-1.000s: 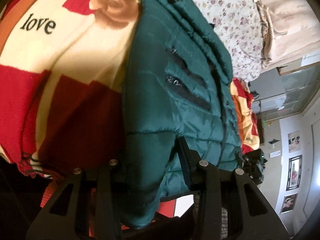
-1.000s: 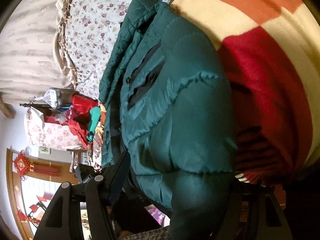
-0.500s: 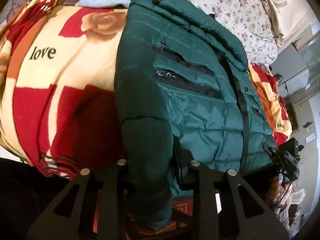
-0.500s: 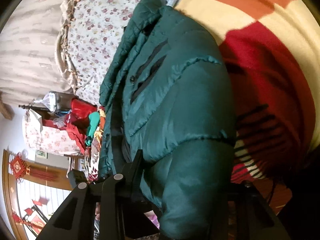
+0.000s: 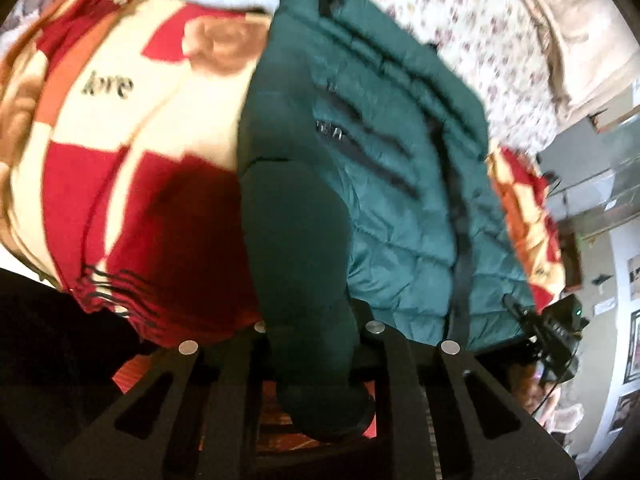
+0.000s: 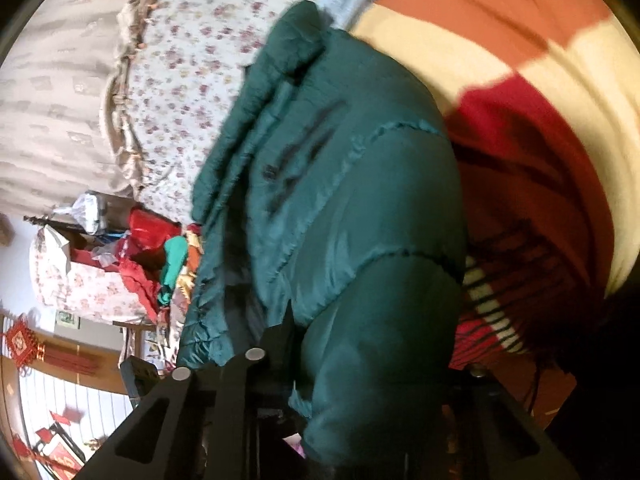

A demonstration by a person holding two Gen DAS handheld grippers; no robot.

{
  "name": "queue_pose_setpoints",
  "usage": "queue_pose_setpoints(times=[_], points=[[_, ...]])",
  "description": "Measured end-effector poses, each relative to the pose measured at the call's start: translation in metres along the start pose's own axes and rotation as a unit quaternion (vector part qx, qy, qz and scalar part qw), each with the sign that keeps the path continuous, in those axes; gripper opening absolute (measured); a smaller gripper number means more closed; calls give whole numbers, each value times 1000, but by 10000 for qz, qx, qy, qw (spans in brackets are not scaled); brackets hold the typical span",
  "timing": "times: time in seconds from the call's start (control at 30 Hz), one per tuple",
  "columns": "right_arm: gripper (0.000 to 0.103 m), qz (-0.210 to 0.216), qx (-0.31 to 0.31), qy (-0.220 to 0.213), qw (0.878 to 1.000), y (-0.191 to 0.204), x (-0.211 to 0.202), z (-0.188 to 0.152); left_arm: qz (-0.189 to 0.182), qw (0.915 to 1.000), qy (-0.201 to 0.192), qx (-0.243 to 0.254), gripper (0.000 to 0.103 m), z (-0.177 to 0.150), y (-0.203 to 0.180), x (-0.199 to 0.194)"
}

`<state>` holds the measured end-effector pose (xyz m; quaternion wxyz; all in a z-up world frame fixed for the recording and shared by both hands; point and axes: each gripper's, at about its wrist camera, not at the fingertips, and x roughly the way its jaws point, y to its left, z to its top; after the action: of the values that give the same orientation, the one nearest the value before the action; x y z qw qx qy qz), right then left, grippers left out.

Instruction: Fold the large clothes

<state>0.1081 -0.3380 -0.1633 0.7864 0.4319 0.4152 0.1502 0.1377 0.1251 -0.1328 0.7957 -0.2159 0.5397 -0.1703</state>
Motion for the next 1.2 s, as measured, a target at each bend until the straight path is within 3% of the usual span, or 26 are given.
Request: queue_pose_setpoints(times=[0.17, 0.3, 0.57, 0.7, 0.9, 1.2], points=[[19, 200, -598, -270, 9976, 45, -27, 4, -254, 9986, -452, 110, 11, 3, -17, -42], [17, 274, -939, -310, 9947, 67, -41, -5, -478, 9972, -567, 80, 11, 1, -25, -62], [15, 286, -1317, -138, 9908, 77, -65, -46, -554, 9962, -667, -35, 11, -24, -23, -89], [15, 108, -1670, -91, 9859, 88, -63, -57, -314, 9955, -885, 156, 11, -32, -33, -100], [14, -80, -1976, -180, 9801, 110, -50, -38, -61, 9932, -1080, 424, 11, -18, -44, -102], [14, -184, -2389, -663, 9686, 156, -35, 32, 56, 9872, -1494, 556, 11, 45, -64, -105]])
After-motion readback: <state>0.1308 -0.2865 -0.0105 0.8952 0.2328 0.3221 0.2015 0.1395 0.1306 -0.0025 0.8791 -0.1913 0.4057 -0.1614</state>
